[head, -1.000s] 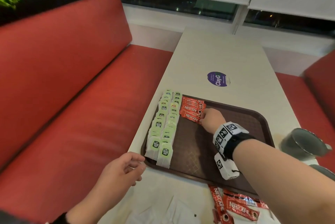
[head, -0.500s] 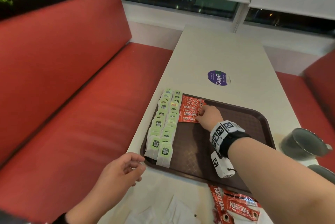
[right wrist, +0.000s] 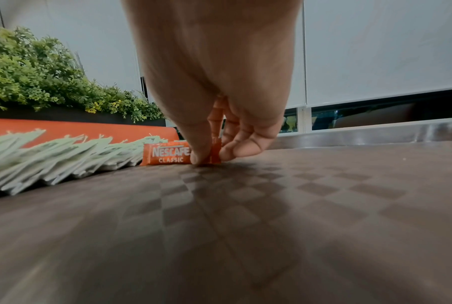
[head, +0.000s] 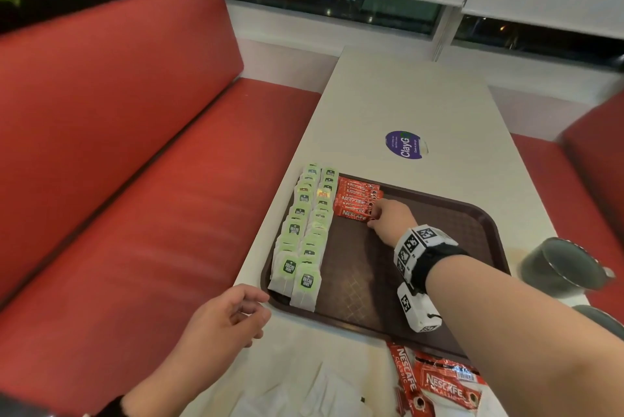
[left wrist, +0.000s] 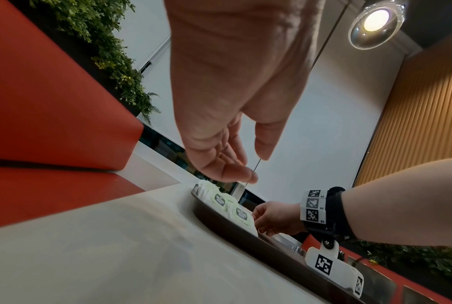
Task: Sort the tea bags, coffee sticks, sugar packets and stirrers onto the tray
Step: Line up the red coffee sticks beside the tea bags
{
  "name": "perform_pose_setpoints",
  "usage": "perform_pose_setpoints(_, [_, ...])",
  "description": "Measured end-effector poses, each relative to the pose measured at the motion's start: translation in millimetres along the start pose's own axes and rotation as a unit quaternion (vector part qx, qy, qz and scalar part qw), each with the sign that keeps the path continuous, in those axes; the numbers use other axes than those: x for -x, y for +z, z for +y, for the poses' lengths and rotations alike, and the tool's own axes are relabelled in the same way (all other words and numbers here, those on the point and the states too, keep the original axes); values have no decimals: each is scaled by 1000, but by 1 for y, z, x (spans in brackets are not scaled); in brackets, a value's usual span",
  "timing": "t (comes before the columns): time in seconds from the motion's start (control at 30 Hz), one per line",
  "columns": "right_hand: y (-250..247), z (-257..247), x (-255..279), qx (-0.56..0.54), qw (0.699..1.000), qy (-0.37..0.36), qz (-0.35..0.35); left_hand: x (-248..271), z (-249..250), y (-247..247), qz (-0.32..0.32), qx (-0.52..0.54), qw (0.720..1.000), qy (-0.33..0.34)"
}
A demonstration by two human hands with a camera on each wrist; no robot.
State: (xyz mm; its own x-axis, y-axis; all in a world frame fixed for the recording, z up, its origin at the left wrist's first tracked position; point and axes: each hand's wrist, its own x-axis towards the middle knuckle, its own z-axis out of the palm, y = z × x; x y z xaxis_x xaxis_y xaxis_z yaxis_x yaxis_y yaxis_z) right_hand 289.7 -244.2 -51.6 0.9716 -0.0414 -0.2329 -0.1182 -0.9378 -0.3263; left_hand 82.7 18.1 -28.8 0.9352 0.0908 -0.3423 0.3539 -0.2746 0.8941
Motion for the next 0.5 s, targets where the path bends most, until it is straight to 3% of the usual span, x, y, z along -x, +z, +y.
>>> perform_pose_setpoints(0.5, [1, -12, -5, -28, 1000, 9, 10, -1, -6, -4, 8, 11, 1000, -10])
